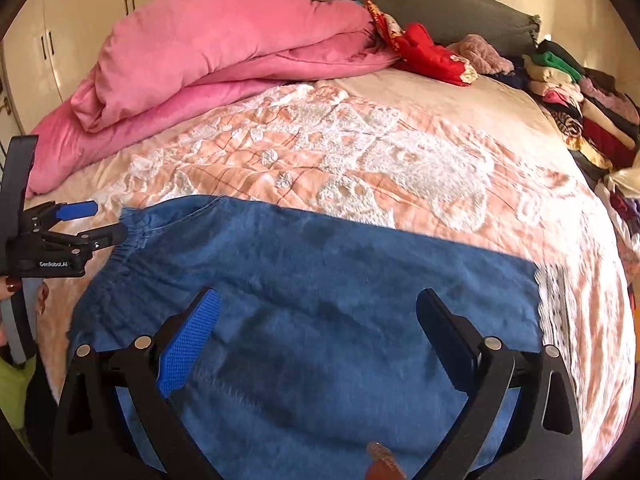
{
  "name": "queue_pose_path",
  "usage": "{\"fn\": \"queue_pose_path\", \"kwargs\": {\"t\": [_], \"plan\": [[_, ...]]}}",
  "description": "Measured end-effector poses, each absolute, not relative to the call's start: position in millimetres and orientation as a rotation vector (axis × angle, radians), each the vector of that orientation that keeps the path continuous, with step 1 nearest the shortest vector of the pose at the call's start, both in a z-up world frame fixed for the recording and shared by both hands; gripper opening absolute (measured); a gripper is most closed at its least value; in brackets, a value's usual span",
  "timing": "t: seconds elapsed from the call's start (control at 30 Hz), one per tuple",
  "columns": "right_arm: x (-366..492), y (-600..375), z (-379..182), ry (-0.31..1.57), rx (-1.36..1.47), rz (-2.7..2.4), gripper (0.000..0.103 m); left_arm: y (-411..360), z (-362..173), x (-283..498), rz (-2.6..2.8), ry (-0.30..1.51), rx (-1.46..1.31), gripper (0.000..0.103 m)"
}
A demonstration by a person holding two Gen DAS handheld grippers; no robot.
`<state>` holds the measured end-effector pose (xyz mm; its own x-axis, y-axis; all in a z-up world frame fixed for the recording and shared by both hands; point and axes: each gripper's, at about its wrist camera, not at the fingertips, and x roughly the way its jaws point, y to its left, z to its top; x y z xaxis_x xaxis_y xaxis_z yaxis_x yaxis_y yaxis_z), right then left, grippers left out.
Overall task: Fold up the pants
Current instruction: 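Grasp the elastic waistband with the left gripper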
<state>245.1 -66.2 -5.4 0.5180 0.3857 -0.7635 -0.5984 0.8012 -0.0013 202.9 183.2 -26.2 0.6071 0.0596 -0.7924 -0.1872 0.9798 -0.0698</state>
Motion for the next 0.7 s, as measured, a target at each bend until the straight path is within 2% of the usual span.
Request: {"fn": "queue_pose_path", "kwargs": {"t": [0.37, 0.4, 0.47, 0.53, 0.57, 0.63, 0.7], "plan": [[278, -28, -24, 0.834, -0.385, 0.612, 0.098, 190, -51, 238, 0.134, 0.952, -0.175, 0.094], [280, -24, -25, 0.830, -0.400, 0.614, 0.098, 187, -52, 239, 0.123, 0.948, -0.164, 0.090], [283, -19, -26, 0.828, -0.410, 0.618, 0.098, 183, -55, 241, 0.106, 0.946, -0.161, 0.077], [284, -16, -27, 0.814, -0.418, 0.625, 0.098, 180, -56, 241, 0.081, 0.934, -0.165, 0.056], [285, -14, -28, 0.812, -0.424, 0.630, 0.098, 179, -55, 241, 0.081, 0.927, -0.163, 0.052], [286, -9, -30, 0.809, -0.442, 0.638, 0.098, 178, -52, 238, 0.096, 0.906, -0.139, 0.035], [287, -5, -33, 0.804, -0.465, 0.642, 0.098, 178, -47, 233, 0.075, 0.882, -0.152, 0.030]]}}
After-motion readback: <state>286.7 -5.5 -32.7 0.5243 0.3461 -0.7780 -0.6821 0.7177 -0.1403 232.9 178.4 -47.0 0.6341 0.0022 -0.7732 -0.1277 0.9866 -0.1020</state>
